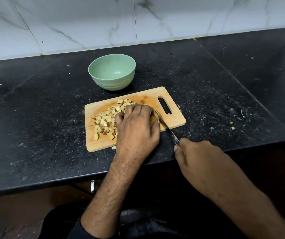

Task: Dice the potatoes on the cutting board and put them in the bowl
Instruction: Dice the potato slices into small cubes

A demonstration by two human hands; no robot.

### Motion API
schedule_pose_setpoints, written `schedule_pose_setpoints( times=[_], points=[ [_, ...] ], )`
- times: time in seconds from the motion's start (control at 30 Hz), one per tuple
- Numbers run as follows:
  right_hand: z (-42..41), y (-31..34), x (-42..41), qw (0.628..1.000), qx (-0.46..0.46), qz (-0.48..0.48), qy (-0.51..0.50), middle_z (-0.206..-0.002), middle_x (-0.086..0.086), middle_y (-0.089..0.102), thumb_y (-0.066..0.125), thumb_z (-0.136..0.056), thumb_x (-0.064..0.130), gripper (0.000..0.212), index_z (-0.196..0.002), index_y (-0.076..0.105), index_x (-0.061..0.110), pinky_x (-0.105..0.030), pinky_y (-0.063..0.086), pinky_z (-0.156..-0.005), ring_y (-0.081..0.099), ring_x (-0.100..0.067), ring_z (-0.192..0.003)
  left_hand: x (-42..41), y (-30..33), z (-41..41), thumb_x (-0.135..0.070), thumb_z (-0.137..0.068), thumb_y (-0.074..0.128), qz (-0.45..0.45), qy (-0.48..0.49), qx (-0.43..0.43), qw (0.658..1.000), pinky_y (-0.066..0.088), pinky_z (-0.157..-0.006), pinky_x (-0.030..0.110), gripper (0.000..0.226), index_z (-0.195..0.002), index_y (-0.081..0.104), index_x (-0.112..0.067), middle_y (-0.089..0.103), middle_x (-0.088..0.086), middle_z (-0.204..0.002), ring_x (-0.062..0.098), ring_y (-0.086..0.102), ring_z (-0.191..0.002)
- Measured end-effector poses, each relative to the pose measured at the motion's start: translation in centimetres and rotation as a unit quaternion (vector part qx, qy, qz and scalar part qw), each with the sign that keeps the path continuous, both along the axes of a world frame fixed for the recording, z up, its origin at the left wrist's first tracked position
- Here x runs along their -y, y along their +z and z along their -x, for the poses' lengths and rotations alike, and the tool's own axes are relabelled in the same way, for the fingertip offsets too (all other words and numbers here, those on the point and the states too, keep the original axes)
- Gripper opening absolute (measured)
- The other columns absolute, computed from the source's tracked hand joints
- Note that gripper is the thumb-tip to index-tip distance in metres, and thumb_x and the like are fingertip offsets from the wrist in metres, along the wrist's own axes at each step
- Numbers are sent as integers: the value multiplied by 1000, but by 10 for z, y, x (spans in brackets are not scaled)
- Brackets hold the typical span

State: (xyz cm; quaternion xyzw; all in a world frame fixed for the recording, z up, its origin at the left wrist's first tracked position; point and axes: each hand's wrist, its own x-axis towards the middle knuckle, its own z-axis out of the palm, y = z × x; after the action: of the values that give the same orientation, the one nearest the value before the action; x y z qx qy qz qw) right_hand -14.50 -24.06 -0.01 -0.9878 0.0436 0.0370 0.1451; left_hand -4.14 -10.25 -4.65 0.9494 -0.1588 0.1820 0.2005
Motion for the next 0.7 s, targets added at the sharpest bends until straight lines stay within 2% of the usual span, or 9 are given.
schedule_pose_setpoints(
  times=[0.13,0.27,0.33,0.53,0.7],
  points=[
    [6,11,2,1000,10,-15,-10,-66,5,52,30,-103,48,34,-76,34,27,-35,50,-61,55,-13,-61,0,0,1,-47,-89,54,-4,1,-1,1000,23,-100,42,36,-116,56,-23,61,-8,-119,15,43,-123],
    [-5,8,10,999,34,-27,-22,-62,3,52,31,-102,47,36,-73,36,27,-33,43,-56,52,-11,-56,1,0,2,-54,-91,51,-7,3,-6,1000,22,-101,41,47,-129,51,-25,59,-8,-127,15,42,-127],
    [-14,2,13,999,13,-36,-22,-65,3,55,31,-103,46,35,-76,40,25,-34,48,-58,55,-12,-56,3,1,2,-51,-93,50,-17,-1,-5,1000,23,-100,42,46,-132,49,-28,58,-9,-129,14,43,-127],
    [-22,-9,13,998,-3,-59,-18,-67,1,57,31,-103,45,36,-76,41,24,-36,53,-64,57,-13,-57,3,4,-1,-46,-90,56,0,1,-9,1000,27,-100,44,33,-118,59,-29,61,-12,-120,13,45,-123],
    [-21,-8,18,997,1,-78,-5,-62,2,55,33,-104,43,37,-76,44,23,-33,46,-56,54,-11,-54,4,3,-2,-45,-90,59,16,1,-16,1000,26,-100,43,32,-119,62,-31,62,-15,-121,11,43,-124]
  ],
)
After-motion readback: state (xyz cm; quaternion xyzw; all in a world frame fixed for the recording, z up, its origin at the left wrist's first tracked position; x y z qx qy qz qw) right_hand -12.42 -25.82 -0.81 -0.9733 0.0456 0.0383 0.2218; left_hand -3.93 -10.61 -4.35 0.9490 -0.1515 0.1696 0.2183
